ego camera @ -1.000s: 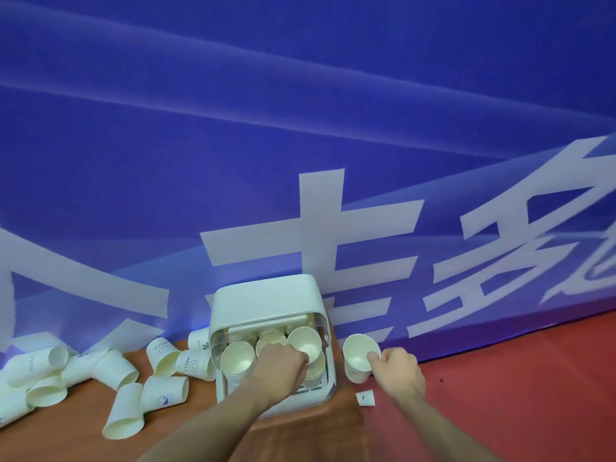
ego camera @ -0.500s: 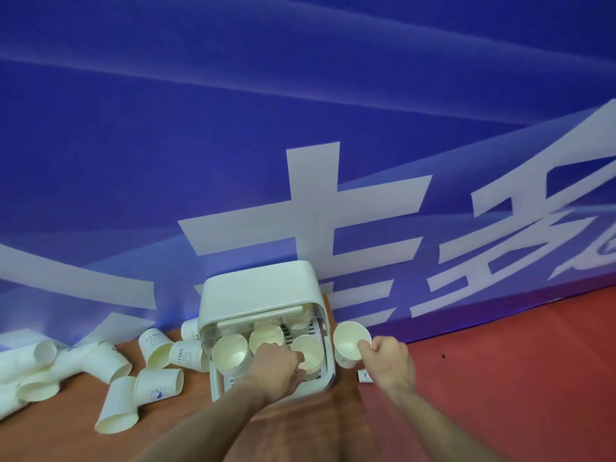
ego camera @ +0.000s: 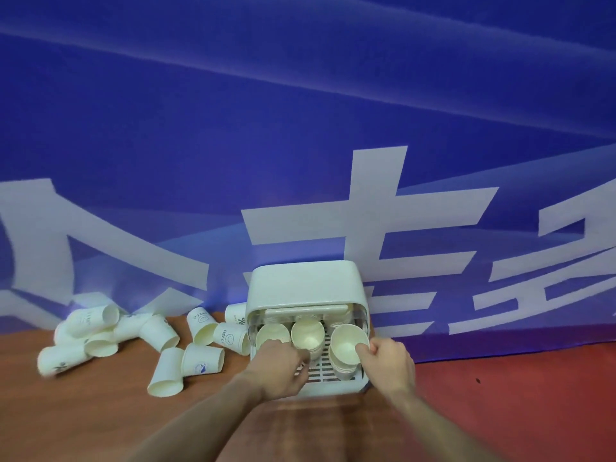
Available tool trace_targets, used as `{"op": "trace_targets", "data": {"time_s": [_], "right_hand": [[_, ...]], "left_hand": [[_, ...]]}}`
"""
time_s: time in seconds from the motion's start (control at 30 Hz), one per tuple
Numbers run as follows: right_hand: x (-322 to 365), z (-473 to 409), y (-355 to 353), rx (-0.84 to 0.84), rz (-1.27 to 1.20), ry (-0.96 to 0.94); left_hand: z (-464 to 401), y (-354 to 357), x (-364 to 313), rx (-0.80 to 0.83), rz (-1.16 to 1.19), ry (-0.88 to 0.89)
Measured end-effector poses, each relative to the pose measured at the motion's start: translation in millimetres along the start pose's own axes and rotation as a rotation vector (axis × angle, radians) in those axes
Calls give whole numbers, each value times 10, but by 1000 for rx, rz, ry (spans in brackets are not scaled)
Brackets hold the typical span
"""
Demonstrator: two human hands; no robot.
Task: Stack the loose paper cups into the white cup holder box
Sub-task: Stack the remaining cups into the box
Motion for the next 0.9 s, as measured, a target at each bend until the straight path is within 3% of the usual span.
{"op": "trace_targets", "data": {"time_s": [0.23,0.37,0.63,0.9], "right_hand": [[-117,-103,235,102,83,83],[-121,-105,209,85,110,60],[40,50,19,54,168,22],[828,465,181,111,256,-242]], "left_hand": [[106,107,145,16,68,-17],[116,167,162,63,83,14],[283,19,249,9,52,-26],[911,-149,694,-129,30,-197]]}}
Point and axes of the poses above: each hand's wrist, its own z-axis away from the middle knuckle, its own y-axis out of the palm, x = y × z, the point moved 8 cm from there along -z, towards the middle knuckle, and after that the axes turned 4 degrees about y, right-handed, at the moved point
